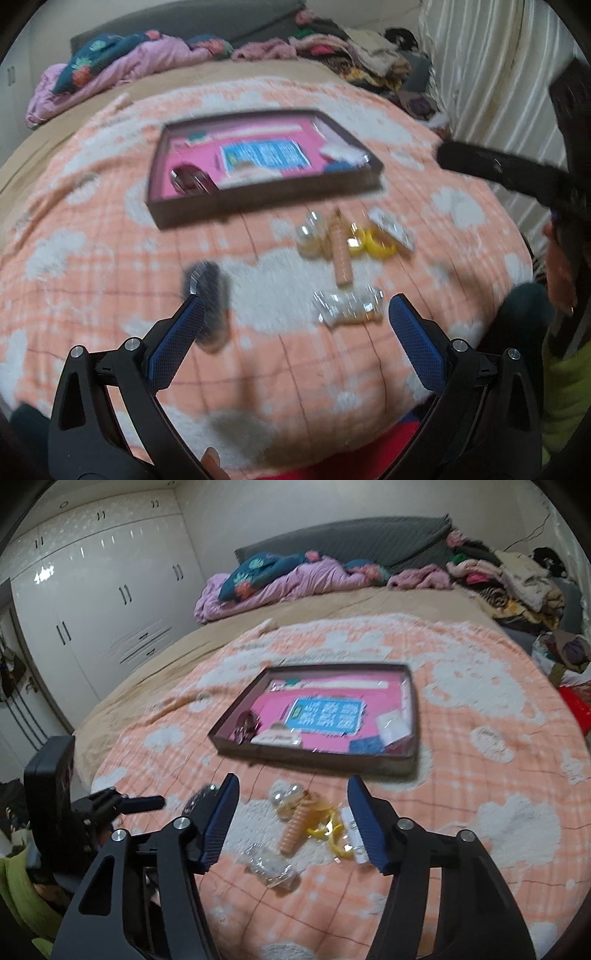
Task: Organize jewelry
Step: 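Withdraw both tools from the tray toward the remaining jewelry, then grasp the clear jewelry bag with the left tool while the right tool grasps the orange coiled hair tie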
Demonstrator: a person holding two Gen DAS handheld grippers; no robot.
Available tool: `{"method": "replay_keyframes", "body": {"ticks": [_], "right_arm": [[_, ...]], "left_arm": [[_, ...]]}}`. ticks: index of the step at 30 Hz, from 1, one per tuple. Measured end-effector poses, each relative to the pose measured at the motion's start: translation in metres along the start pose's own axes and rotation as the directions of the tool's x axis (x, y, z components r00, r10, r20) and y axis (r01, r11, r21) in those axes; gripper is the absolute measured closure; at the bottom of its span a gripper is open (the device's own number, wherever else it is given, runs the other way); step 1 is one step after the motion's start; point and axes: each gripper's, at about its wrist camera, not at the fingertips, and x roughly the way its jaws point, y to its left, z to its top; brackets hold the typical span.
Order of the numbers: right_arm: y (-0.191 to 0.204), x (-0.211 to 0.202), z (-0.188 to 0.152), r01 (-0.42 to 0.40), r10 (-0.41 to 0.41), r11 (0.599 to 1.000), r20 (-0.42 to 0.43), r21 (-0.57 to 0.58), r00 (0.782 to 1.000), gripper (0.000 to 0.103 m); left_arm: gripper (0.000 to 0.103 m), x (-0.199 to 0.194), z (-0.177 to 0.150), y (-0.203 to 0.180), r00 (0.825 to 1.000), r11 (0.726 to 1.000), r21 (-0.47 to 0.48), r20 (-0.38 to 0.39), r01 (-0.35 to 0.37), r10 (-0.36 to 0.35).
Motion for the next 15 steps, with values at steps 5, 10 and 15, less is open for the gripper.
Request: {"method": "replay_keyframes", "body": {"ticks": [5,10,15], "right_arm": [[-0.002,0.031,-0.007,-0.028,0.029,1.000,-0.078,0.014,0.997,0.052],[-0.009,0.061,-0.013,-0.055,0.057,0.998,-0.143,0.021,0.988,0.056],[-0.021,0.088,-0.015,-0.057,0.063,0.998,-0.188,0.038,0.980,0.059]], "left_arm": [[0.010,0.018,-0.009,-0.012,0.999,0.999,0.038,-0.029,0.032,-0.031],[0.010,0.033,-0.013,-0.019,0.997,0.996,0.053,-0.037,0.076,-0.074],[0.010,0.049,-0.015,-0.023,0.994,0.994,0.043,-0.048,0.101,-0.099]]}}
